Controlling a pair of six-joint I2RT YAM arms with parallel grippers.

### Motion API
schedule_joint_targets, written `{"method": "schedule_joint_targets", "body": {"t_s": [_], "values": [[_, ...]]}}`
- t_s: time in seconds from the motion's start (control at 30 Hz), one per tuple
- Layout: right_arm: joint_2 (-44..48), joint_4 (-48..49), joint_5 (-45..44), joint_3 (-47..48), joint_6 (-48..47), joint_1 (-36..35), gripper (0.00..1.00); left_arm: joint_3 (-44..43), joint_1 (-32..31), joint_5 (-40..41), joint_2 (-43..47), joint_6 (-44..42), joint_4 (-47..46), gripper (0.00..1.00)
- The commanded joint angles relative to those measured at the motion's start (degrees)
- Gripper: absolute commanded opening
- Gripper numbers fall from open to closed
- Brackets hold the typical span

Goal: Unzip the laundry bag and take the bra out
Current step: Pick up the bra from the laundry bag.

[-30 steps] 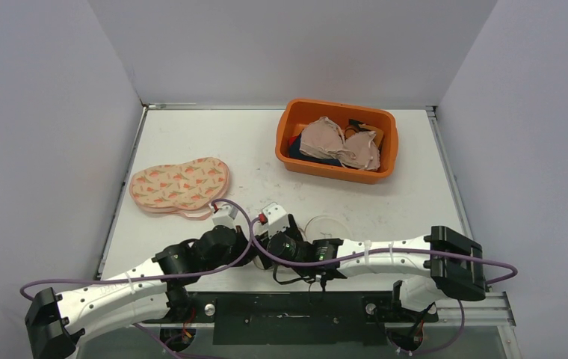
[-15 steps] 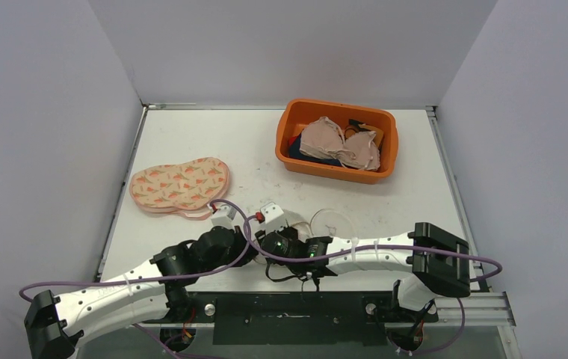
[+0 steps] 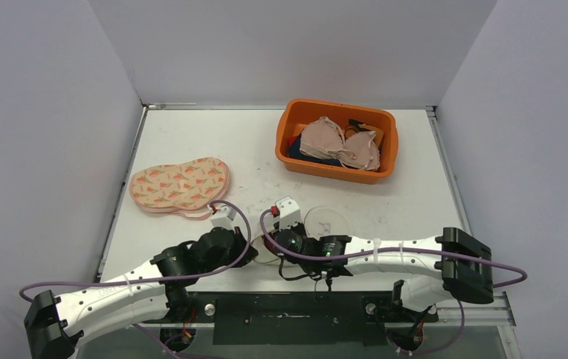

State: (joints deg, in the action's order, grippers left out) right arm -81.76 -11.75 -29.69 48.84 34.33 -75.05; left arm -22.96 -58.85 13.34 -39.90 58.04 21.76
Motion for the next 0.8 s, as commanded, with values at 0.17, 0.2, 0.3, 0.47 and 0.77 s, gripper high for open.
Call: {"method": "schedule_joint_targets", "body": {"t_s": [0.17,0.2,0.3,0.47,0.77], "values": [[8.66,5.18,0.92,-3.7,-2.55,-1.31,0.49,0.64,-0.35,0.15,-1.54,0.05,-4.11,0.0],[8.45,5.37,0.51,-3.32,-3.01,-1.99,0.54,0.64,-0.35,0.11,-1.77,0.05,-4.24,0.0],[6.16,5.7,0.47,-1.76,-4.25,-3.75,0.6,0.72,-0.34,0.02,-2.19,-0.03,-4.56,0.0],[0.72,5.16,0.43,1.3,-4.39,-4.72,0.62,1.05,-0.34,-0.24,-1.99,0.1,-4.62,0.0],[-5.08,4.68,-3.17,4.07,-2.87,-2.85,0.6,1.27,-0.43,-0.09,-0.31,0.23,-3.84,0.0]]}}
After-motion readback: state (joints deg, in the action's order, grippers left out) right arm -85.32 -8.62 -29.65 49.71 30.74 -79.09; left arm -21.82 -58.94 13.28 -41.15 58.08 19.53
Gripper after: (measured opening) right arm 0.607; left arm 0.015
